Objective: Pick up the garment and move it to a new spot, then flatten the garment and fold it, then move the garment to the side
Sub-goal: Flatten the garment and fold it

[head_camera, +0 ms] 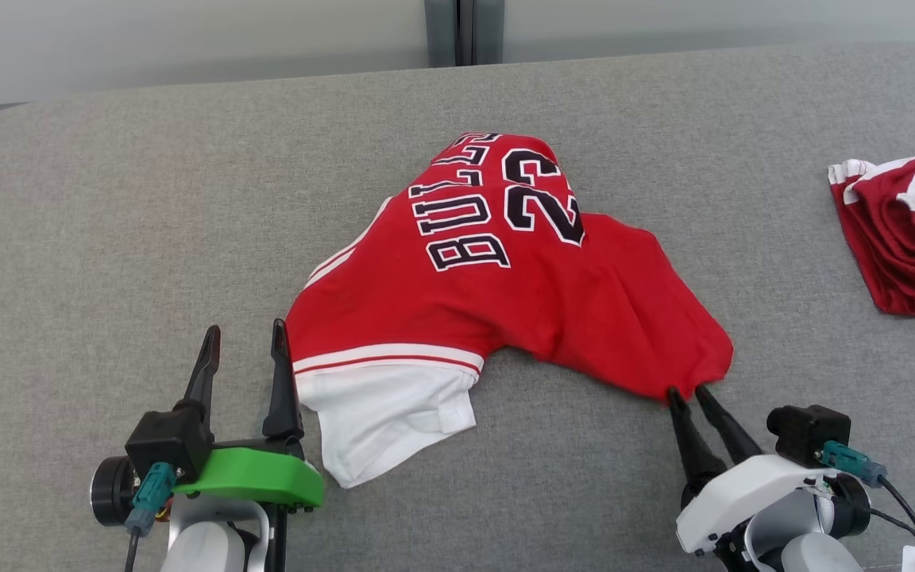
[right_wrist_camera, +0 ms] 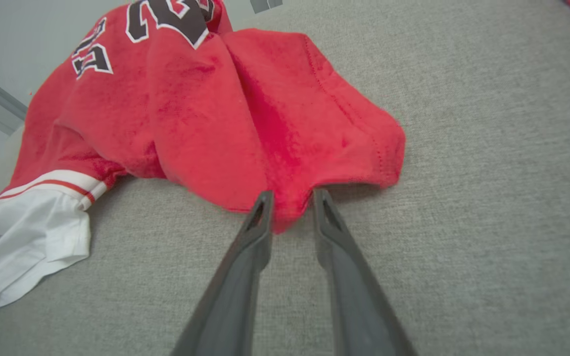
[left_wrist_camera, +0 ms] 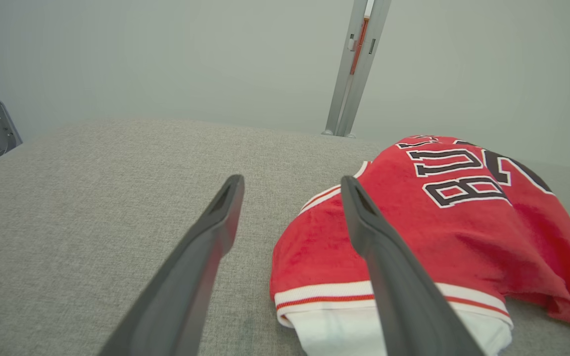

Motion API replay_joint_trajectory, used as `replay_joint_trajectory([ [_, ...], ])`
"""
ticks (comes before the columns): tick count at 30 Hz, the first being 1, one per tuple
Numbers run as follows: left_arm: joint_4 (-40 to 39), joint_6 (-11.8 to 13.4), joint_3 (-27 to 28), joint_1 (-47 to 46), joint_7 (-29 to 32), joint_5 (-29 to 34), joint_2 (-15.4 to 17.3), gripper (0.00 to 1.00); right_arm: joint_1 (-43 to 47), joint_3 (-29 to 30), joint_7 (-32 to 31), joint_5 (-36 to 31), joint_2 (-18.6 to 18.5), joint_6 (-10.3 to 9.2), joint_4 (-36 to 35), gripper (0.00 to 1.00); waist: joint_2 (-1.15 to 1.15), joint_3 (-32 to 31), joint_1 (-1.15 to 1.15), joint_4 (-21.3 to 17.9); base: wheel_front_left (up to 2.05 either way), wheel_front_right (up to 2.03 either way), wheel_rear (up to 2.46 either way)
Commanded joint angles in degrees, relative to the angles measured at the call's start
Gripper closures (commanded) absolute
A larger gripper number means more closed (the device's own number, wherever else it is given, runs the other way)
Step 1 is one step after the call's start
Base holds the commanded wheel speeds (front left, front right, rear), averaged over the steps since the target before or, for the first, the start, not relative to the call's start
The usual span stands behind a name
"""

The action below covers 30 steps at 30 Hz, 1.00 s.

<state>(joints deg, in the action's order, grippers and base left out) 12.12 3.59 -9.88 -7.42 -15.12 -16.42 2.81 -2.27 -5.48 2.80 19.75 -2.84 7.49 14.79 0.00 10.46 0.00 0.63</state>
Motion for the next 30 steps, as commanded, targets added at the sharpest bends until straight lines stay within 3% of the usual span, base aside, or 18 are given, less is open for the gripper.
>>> replay_joint_trajectory([
  [1,0.1,-0.2,0.2,-0.7,0.0,0.4,0.2,0.0,0.6,-0.1,0.0,0.3,-0.1,0.0,-1.3,0.0,0.0,-0.1,0.0,0.0,0.0,0.0,0.0],
  [5,0.1,-0.2,0.3,-0.2,0.0,0.3,0.2,0.0,1.3,2.0,0.3,0.2,-0.2,0.0,-5.8,0.0,0.0,-0.6,0.0,0.2,0.0,0.0,0.0],
  [11,-0.3,0.0,-0.2,0.3,0.0,0.1,0.2,0.0,1.3,10.2,-0.2,-2.5,-0.1,0.0,-9.8,0.0,0.0,-0.7,0.0,1.0,0.0,0.0,0.0],
  [23,-0.1,0.0,-0.2,-0.4,0.0,0.3,0.2,0.0,-5.2,13.0,-1.0,-8.2,-0.1,0.0,6.3,0.0,0.0,0.6,0.0,3.3,0.0,0.0,0.0],
  [30,0.0,0.4,-0.2,0.3,0.0,0.3,0.2,0.0,-6.7,8.8,-0.5,-8.1,-0.1,0.0,11.3,0.0,0.0,0.1,0.0,3.4,0.0,0.0,0.0],
])
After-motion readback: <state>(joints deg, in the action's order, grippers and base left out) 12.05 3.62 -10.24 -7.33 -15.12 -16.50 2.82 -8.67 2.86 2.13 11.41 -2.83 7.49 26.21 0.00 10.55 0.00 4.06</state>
